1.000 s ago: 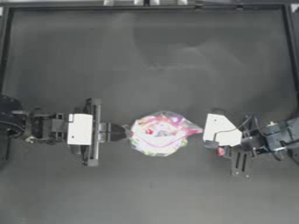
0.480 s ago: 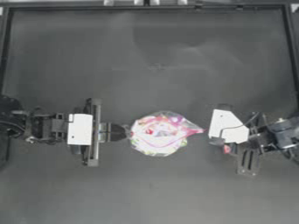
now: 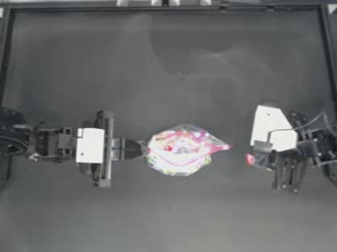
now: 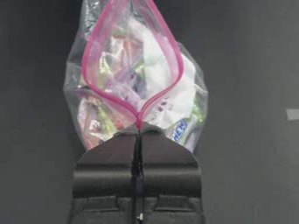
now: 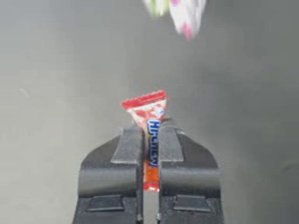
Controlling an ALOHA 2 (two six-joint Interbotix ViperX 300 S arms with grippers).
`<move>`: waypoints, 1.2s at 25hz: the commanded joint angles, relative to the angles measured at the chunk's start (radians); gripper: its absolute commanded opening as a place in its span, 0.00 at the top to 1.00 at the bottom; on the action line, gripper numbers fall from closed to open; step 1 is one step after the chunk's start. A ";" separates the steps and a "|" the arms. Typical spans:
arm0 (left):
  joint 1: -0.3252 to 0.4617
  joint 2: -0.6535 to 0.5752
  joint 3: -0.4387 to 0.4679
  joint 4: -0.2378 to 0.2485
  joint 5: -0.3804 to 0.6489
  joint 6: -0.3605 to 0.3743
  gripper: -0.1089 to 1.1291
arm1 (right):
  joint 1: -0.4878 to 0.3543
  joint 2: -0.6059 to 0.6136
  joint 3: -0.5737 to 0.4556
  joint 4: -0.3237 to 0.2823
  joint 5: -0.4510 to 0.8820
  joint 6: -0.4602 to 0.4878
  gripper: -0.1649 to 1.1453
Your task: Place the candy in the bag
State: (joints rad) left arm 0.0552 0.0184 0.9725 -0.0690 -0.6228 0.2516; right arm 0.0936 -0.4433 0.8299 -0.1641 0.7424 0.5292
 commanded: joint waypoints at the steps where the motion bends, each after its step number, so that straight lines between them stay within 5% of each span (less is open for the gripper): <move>1: 0.002 -0.028 -0.020 -0.002 -0.008 0.000 0.88 | -0.009 -0.023 -0.067 -0.044 -0.003 -0.008 0.70; 7: 0.000 -0.028 -0.018 0.000 -0.008 -0.002 0.88 | -0.015 -0.005 -0.156 -0.132 -0.032 -0.012 0.70; 15: -0.002 -0.028 -0.020 -0.002 -0.008 0.000 0.88 | -0.051 0.104 -0.242 -0.173 -0.135 -0.038 0.70; 30: -0.005 -0.026 -0.018 0.000 -0.011 0.002 0.88 | -0.103 0.391 -0.364 -0.156 -0.262 -0.121 0.73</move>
State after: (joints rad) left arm 0.0506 0.0199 0.9725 -0.0690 -0.6259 0.2516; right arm -0.0046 -0.0491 0.4924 -0.3252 0.4939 0.4096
